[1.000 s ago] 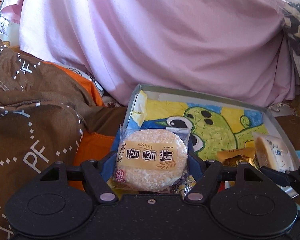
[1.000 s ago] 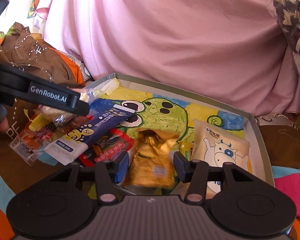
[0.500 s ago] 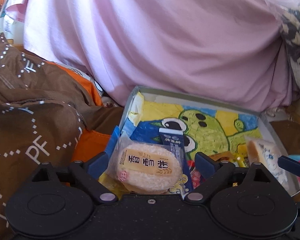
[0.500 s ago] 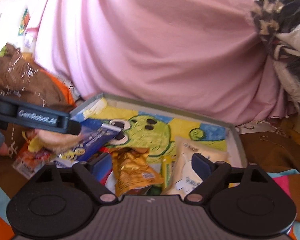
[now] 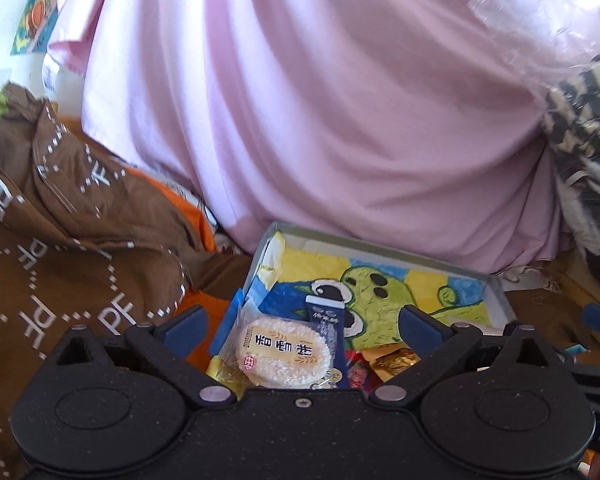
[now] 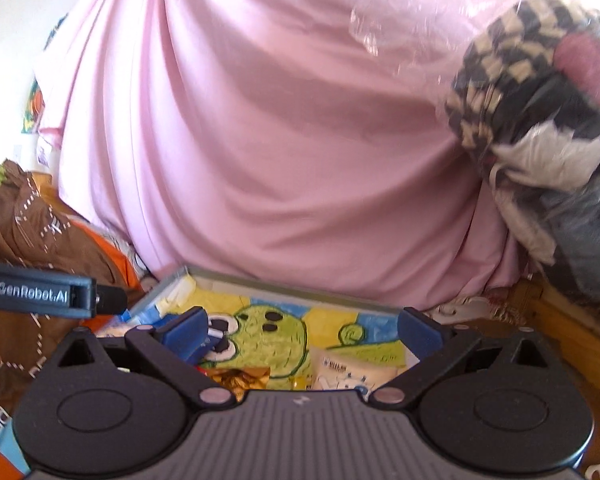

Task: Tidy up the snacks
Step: 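Open both tools to release the cracker and pastry into the tray, then lift both tools from the tray back toward the orange and biscuit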

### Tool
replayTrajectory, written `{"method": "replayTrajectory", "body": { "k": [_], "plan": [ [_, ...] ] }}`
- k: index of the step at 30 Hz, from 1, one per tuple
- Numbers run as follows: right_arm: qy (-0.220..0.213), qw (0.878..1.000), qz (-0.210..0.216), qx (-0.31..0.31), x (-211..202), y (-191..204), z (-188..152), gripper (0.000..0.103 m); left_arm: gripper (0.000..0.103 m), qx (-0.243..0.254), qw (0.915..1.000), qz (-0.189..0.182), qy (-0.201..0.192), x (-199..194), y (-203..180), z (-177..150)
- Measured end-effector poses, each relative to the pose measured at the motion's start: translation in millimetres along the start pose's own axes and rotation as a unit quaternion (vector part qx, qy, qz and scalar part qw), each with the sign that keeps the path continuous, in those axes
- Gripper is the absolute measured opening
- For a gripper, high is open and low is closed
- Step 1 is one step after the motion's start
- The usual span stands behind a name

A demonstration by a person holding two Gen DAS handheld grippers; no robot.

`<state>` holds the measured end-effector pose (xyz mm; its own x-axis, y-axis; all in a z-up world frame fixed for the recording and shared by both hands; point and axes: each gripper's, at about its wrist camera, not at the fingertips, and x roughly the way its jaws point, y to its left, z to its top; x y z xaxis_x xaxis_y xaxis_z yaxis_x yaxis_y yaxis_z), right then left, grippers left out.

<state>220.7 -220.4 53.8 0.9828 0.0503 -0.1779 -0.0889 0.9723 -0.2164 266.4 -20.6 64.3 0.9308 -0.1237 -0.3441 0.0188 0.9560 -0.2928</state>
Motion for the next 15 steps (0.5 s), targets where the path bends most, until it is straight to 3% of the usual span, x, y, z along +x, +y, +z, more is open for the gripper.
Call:
{"method": "replayTrajectory", "body": {
  "k": [5,15],
  "plan": [
    [-0.011,1.000,0.004,-0.010,-19.5,1.0,10.5,0.103,0.102,0.012,0.9995,0.010,-0.027,-31.3,-2.5,-3.0],
    [-0.005,0.999,0.030,-0.030,-57.9,4.0,10.9,0.103,0.102,0.026,0.9984,0.040,-0.032,-70.5,3.7,-9.3]
  ]
}}
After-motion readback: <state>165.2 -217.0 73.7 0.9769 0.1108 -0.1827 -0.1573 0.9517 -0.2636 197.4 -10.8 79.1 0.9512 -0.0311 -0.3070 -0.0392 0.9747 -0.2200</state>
